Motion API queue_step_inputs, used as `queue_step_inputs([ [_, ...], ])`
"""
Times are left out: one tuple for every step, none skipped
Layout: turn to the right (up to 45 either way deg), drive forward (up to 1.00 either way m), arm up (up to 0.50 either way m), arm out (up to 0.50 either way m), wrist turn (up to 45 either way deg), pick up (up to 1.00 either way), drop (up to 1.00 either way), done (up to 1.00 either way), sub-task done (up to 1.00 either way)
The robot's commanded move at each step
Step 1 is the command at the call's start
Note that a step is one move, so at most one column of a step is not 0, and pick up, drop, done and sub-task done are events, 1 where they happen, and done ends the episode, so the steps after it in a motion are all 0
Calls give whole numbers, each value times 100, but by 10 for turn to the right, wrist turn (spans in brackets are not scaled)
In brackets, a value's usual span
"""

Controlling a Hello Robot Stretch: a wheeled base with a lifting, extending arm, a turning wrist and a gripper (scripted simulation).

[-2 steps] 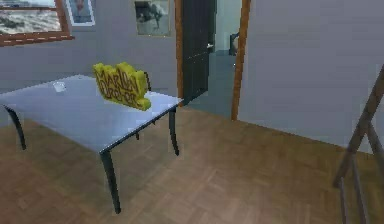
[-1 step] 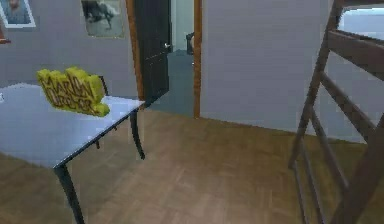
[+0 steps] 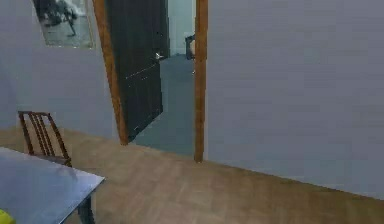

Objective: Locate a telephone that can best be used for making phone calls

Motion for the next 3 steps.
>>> queue_step_inputs([
  [0, 85, 0, 0, 0, 0, 0, 0, 0],
  [240, 0, 0, 0, 0, 0, 0, 0, 0],
  [0, 5, 0, 0, 0, 0, 0, 0, 0],
])
